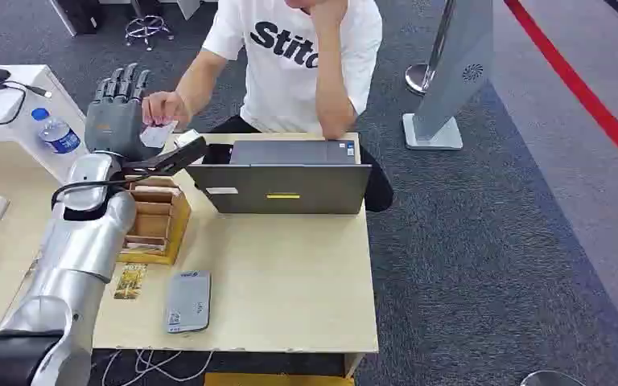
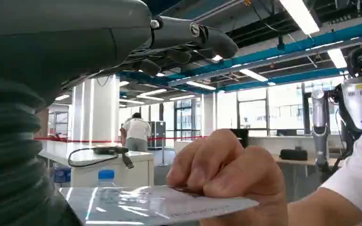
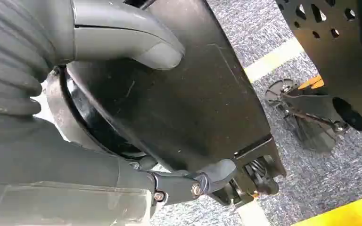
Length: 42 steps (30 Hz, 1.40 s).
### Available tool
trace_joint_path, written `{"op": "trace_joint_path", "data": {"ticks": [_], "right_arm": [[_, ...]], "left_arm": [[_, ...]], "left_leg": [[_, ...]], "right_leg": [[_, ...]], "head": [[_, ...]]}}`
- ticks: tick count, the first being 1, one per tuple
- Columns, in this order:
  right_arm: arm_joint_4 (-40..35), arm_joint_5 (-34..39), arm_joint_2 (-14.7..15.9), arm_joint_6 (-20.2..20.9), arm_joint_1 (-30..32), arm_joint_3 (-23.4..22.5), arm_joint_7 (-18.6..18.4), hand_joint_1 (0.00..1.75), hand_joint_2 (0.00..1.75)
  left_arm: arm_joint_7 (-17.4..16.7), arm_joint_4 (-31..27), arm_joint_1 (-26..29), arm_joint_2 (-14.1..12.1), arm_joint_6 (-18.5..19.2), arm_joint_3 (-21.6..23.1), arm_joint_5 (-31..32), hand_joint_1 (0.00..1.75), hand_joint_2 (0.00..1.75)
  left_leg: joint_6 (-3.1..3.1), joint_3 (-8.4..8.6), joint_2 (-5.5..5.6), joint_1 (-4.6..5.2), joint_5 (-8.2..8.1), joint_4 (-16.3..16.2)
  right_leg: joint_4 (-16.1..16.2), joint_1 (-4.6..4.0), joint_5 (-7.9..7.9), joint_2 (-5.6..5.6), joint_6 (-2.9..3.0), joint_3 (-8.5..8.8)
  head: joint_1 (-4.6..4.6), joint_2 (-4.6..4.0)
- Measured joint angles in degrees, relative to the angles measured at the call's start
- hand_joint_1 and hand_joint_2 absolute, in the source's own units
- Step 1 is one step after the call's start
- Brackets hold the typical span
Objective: Pass the card to the sensor for recognition and then transmit it.
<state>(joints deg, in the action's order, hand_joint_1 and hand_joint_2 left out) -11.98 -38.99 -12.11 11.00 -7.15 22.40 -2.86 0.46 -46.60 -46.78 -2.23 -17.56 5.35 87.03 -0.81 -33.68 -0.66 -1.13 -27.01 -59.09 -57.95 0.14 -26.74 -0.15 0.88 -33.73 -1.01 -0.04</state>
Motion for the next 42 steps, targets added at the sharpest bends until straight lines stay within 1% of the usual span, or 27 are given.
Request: {"op": "trace_joint_path", "data": {"ticks": [1, 2, 3, 6, 8, 17, 36, 38, 39, 41, 42], "right_arm": [[0.0, 0.0, 0.0, 0.0, 0.0, 0.0, 0.0, 0.0, 1.75], [0.0, 0.0, 0.0, -0.02, 0.0, 0.0, 0.0, 0.0, 1.75], [0.02, 0.0, 0.0, -0.07, 0.0, 0.0, 0.0, 0.0, 1.75], [0.02, 0.0, 0.0, -0.15, 0.0, 0.0, 0.0, 0.0, 1.75], [0.02, 0.0, 0.02, -0.2, 0.0, 0.0, 0.0, 0.0, 1.75], [0.09, 0.0, 0.02, -0.31, 0.03, 0.0, 0.31, 0.0, 1.75], [0.22, 0.0, 0.09, -0.33, 0.06, 0.0, 0.61, 0.0, 1.75], [0.24, 0.0, 0.09, -0.35, 0.07, 0.0, 0.68, 0.0, 1.75], [0.24, 0.0, 0.09, -0.37, 0.07, 0.0, 0.68, 0.0, 1.75], [0.24, 0.0, 0.09, -0.46, 0.11, -0.07, 0.61, 0.0, 1.75], [0.24, 0.0, 0.11, -0.59, 0.12, -0.11, 0.46, 0.0, 1.75]], "left_arm": [[-0.35, 0.2, -0.21, 0.13, 0.55, 0.27, 0.33, 0.0, 1.75], [-0.62, 0.37, -0.36, 0.17, 1.25, 0.33, 0.68, 0.05, 1.75], [-1.03, 0.68, -0.6, 0.55, 2.11, 0.4, 0.99, 1.75, 1.75], [-1.62, 1.99, -1.66, 1.16, 4.42, 0.72, 1.82, 1.75, 1.75], [-2.26, 3.24, -2.54, 1.49, 4.97, 1.27, 2.47, 1.75, 1.75], [-2.69, 5.53, -3.02, 1.79, 4.22, 1.77, 2.82, 1.75, 1.75], [-2.69, 6.45, -3.13, 1.77, 3.85, 2.76, 2.82, 1.75, 1.75], [-1.97, 6.41, -3.08, 1.77, 3.03, 2.76, 2.57, 1.75, 1.75], [-1.07, 6.05, -2.78, 1.86, 2.16, 2.76, 1.73, 1.75, 1.75], [1.95, 2.38, -0.73, 2.12, 0.13, 2.73, -1.56, 1.75, 1.75], [3.49, -0.93, 0.95, 2.51, 0.0, 2.67, -3.59, 1.75, 1.75]], "left_leg": [[0.0, 0.0, 0.02, 0.0, 0.0, 0.0], [0.0, 0.0, 0.01, 0.0, 0.0, 0.0], [0.0, 0.0, 0.01, 0.0, 0.0, 0.0], [0.0, -0.02, 0.02, 0.0, 0.0, -0.01], [0.0, -0.03, 0.01, 0.01, 0.0, -0.01], [0.01, -0.02, -0.01, 0.0, -0.01, 0.0], [-0.01, -0.04, 0.0, 0.0, -0.02, 0.0], [-0.01, -0.05, 0.0, 0.0, -0.02, 0.0], [-0.01, -0.05, -0.01, 0.01, -0.03, 0.0], [-0.01, -0.04, -0.01, 0.01, -0.03, 0.0], [0.01, -0.05, 0.0, 0.01, -0.05, 0.0]], "right_leg": [[0.0, 0.0, 0.0, 0.02, 0.0, 0.01], [0.0, 0.0, 0.0, 0.02, 0.0, 0.01], [0.0, 0.0, 0.0, 0.01, 0.0, 0.0], [0.01, 0.0, 0.0, 0.03, 0.0, 0.01], [0.0, 0.01, 0.0, 0.02, 0.0, 0.01], [0.0, 0.01, 0.0, -0.02, 0.0, -0.02], [0.0, 0.01, -0.01, -0.01, -0.01, -0.02], [0.0, 0.01, -0.01, -0.01, -0.01, -0.02], [0.0, 0.01, -0.01, -0.02, -0.01, -0.02], [0.0, 0.01, -0.01, -0.02, -0.01, -0.02], [0.0, 0.01, -0.02, -0.01, -0.02, -0.02]], "head": [[0.0, 0.0], [0.0, 0.0], [0.0, 0.0], [0.0, 0.0], [0.0, 0.0], [0.0, 0.0], [0.0, 0.02], [0.0, 0.0], [0.0, 0.0], [0.0, 0.0], [-0.02, 0.0]]}}
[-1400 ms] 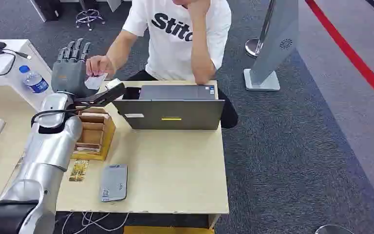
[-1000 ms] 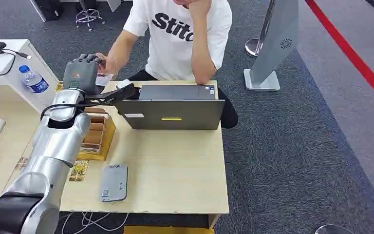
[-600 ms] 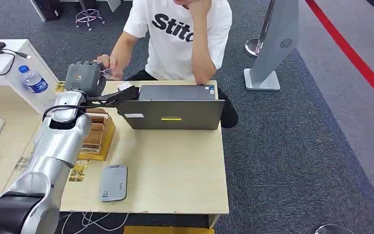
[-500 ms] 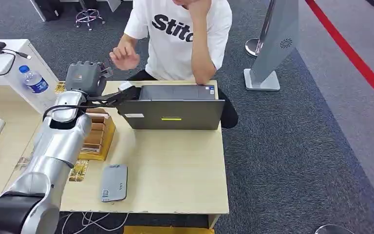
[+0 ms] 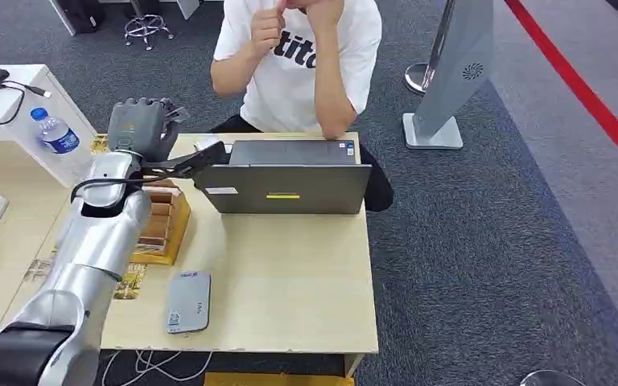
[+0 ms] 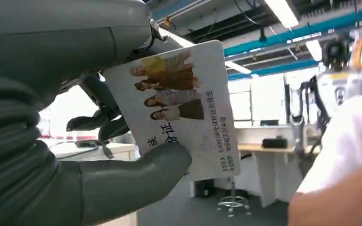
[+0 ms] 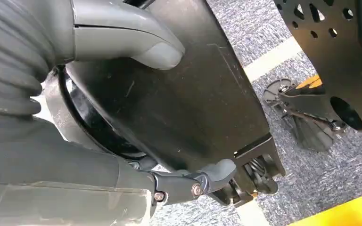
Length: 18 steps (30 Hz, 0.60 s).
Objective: Pass the card to the sensor for recognition and then transmit it.
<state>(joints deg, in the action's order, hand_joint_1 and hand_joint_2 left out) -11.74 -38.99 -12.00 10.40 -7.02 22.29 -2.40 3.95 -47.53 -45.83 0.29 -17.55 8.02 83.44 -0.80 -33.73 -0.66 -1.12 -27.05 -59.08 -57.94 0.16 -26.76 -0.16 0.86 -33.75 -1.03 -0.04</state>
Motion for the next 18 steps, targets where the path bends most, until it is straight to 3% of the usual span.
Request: {"op": "trace_joint_path", "data": {"ticks": [4, 5, 8, 18], "right_arm": [[0.0, 0.0, -0.02, -0.79, 0.09, -0.17, -1.03, 0.0, 1.75], [0.0, 0.0, 0.0, -0.87, 0.14, -0.26, -1.18, 0.0, 1.75], [0.0, 0.0, -0.02, -1.03, 0.14, -0.37, -1.36, 0.0, 1.75], [0.0, 0.0, -0.02, -1.42, 0.19, -0.68, -1.75, 0.0, 1.75]], "left_arm": [[6.16, -17.23, 10.4, 2.6, 0.61, -0.11, -7.41, 1.75, 1.75], [7.13, -24.52, 14.24, 3.47, 0.67, 0.02, -8.73, 1.75, 1.75], [7.33, -34.57, 20.12, 4.74, 1.11, 1.03, -9.08, 1.75, 1.75], [9.64, -48.28, 28.63, 5.66, -0.93, 2.49, -10.57, 1.75, 1.75]], "left_leg": [[0.14, 0.01, -0.08, 0.07, -0.14, 0.0], [0.16, 0.01, -0.12, 0.08, -0.2, 0.0], [0.18, 0.01, -0.1, 0.09, -0.29, -0.01], [0.16, 0.02, -0.06, 0.09, -0.3, 0.0]], "right_leg": [[0.03, 0.05, -0.08, -0.03, -0.07, 0.02], [0.05, 0.06, -0.14, -0.06, -0.15, 0.01], [0.07, 0.06, -0.21, -0.04, -0.18, 0.03], [0.06, 0.06, -0.21, 0.04, -0.17, 0.06]], "head": [[0.02, 0.0], [0.0, 0.0], [0.11, 0.02], [0.09, 0.0]]}}
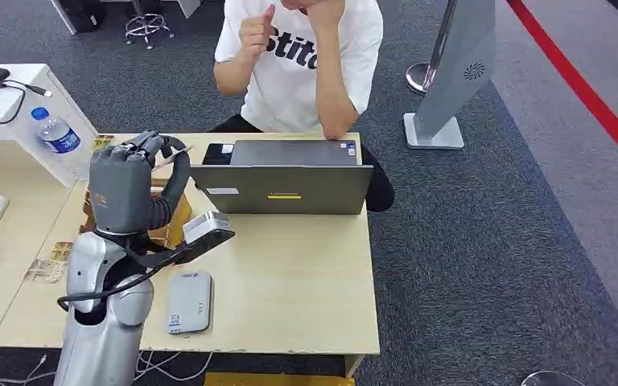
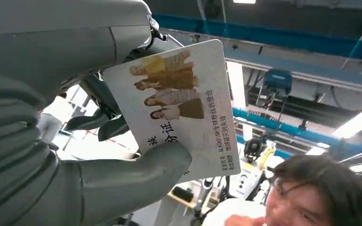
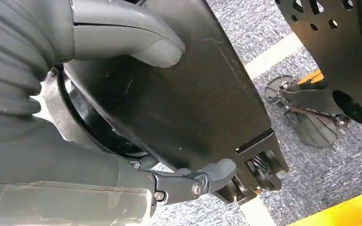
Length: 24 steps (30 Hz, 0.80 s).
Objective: Pass the card to the sensor for recognition and then transmit it.
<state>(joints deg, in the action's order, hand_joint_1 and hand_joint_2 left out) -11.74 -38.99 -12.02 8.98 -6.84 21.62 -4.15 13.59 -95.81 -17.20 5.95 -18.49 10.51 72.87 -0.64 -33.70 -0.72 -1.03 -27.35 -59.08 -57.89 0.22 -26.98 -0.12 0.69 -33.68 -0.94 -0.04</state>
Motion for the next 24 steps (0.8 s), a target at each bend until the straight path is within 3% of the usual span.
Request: {"op": "trace_joint_path", "data": {"ticks": [5, 8, 12, 17, 20, 24], "right_arm": [[0.0, 0.0, 0.0, -0.59, 0.01, -0.79, -1.05, 0.0, 1.75], [0.0, 0.0, 0.02, -1.01, 0.02, -1.55, -1.31, 0.0, 1.75], [0.0, 0.0, 0.02, -1.31, 0.1, -2.69, -1.44, 0.0, 1.75], [0.0, 0.0, 0.02, -1.53, 0.15, -3.72, -1.71, 0.0, 1.75], [0.0, 0.0, 0.09, -1.77, 0.23, -4.18, -1.88, 0.0, 1.75], [0.0, 0.0, 0.09, -1.86, 0.25, -4.35, -1.88, 0.0, 1.75]], "left_arm": [[2.81, -6.45, 9.28, 0.83, -2.92, 2.42, -7.06, 1.75, 1.75], [5.16, -6.83, 15.97, 1.05, -6.72, 3.46, -10.06, 1.75, 1.75], [4.46, -6.67, 19.83, 1.55, -5.36, 3.74, -10.58, 1.75, 1.75], [4.57, -5.01, 22.42, 2.38, -4.24, 3.72, -10.74, 1.75, 1.75], [0.85, -2.93, 22.96, 2.78, -1.84, 3.65, -6.51, 1.75, 1.75], [-1.09, 6.74, 22.92, 3.21, -4.38, 1.99, -0.57, 1.75, 1.75]], "left_leg": [[0.09, 0.05, -0.04, 0.03, -0.12, 0.0], [0.13, 0.06, -0.01, 0.07, -0.18, 0.0], [0.14, 0.05, 0.03, 0.08, -0.19, 0.0], [0.14, 0.05, 0.06, 0.08, -0.18, 0.0], [0.14, 0.07, 0.08, 0.09, -0.18, 0.0], [0.14, 0.08, 0.06, 0.09, -0.18, 0.0]], "right_leg": [[0.01, 0.03, -0.15, -0.04, -0.07, 0.05], [0.03, 0.07, -0.22, -0.01, -0.15, 0.05], [0.03, 0.08, -0.23, 0.05, -0.14, 0.07], [0.03, 0.08, -0.23, 0.11, -0.14, 0.09], [0.03, 0.09, -0.23, 0.12, -0.14, 0.12], [0.02, 0.09, -0.23, 0.11, -0.13, 0.11]], "head": [[0.0, 0.02], [-0.02, 0.02], [-0.02, 0.0], [0.0, 0.0], [-0.02, 0.02], [0.0, 0.0]]}}
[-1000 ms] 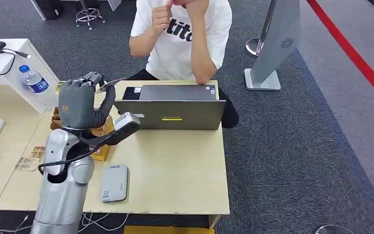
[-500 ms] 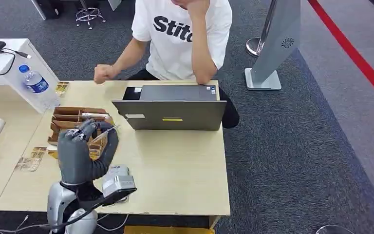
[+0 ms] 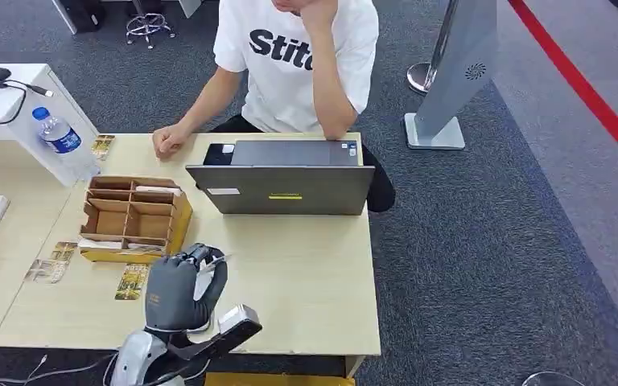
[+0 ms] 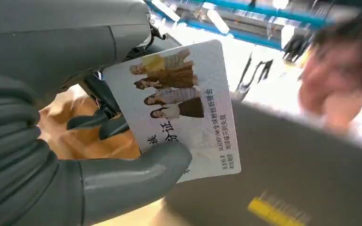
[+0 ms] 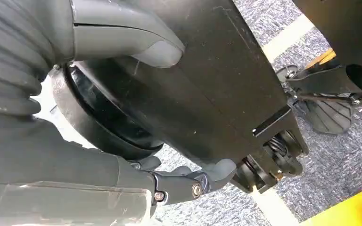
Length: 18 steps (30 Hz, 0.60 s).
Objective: Pass the card to the sensor for recognition and then transmit it.
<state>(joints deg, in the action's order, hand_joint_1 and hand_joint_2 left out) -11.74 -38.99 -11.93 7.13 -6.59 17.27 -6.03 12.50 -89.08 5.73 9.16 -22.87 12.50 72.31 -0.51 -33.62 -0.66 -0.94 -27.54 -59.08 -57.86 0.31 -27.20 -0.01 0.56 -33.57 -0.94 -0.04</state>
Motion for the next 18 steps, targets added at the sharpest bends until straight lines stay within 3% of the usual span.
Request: {"op": "trace_joint_path", "data": {"ticks": [5, 18], "right_arm": [[0.0, 0.0, 0.13, -0.37, 0.05, -1.07, -0.83, 0.0, 1.75], [0.0, 0.0, 0.37, -0.5, 0.17, -2.58, -1.05, 0.0, 1.75]], "left_arm": [[0.0, 8.58, 0.5, 1.2, -1.64, -3.56, 1.09, 1.75, 1.75], [1.36, 11.64, 2.27, 4.22, -0.67, -11.42, 0.89, 1.75, 1.75]], "left_leg": [[0.0, -0.02, 0.02, 0.0, 0.0, 0.0], [0.03, -0.02, 0.04, 0.0, -0.02, 0.0]], "right_leg": [[0.0, 0.0, -0.01, 0.0, 0.0, -0.01], [0.0, 0.0, -0.04, 0.05, 0.0, 0.0]], "head": [[-0.02, 0.0], [0.0, 0.0]]}}
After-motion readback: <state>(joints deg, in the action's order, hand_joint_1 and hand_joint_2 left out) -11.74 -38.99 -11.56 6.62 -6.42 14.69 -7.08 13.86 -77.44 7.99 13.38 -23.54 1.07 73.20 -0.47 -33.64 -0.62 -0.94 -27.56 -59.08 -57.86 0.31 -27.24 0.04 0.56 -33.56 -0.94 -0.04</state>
